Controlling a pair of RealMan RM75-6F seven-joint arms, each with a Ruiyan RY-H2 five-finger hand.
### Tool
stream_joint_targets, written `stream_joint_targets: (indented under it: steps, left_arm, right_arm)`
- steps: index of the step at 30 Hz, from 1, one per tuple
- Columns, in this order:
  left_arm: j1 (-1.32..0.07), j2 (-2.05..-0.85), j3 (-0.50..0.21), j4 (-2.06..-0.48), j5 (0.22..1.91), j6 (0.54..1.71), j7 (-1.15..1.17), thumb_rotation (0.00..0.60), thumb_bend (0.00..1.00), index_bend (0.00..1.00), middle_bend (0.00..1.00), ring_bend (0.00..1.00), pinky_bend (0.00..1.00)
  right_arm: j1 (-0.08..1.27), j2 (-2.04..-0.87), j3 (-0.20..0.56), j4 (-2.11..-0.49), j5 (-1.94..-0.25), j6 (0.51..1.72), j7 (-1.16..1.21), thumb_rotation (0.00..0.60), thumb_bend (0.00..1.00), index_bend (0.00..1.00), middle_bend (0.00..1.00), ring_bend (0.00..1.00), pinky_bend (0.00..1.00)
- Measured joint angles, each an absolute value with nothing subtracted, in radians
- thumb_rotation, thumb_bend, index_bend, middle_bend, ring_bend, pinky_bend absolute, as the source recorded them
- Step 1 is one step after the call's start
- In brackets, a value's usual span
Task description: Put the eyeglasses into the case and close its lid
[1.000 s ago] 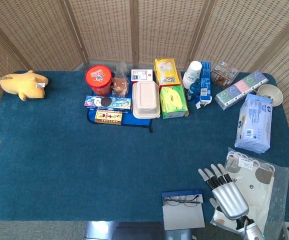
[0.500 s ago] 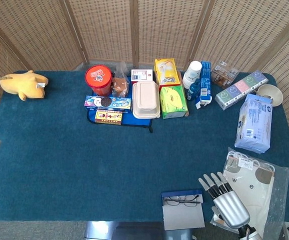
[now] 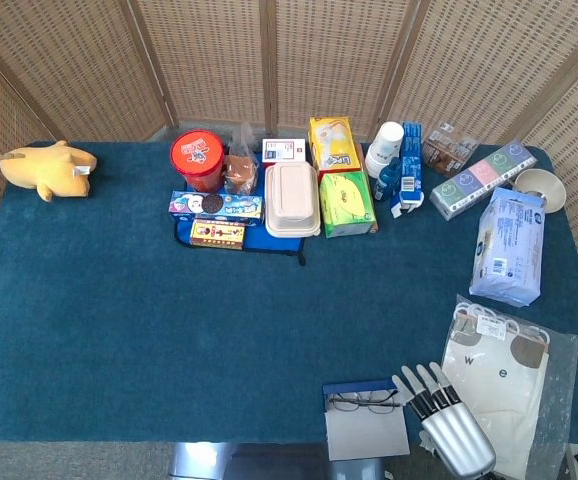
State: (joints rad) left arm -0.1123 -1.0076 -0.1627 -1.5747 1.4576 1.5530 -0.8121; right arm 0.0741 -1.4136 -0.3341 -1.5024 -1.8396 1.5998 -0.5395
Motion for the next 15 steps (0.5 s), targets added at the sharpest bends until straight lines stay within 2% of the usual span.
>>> stream_joint_targets:
  steps: [15]
  left_arm:
    - [-0.08,-0.998,-0.156,-1.552,1.484,1.6,-0.868,0.6,0.31,0.15,0.27,0.18,0.07]
  right_arm:
    - [-0.008,-1.457,-0.332,-1.378,-1.881,1.621,-0.498,0.6,0.23,0.0,0.0,0.0,0.06]
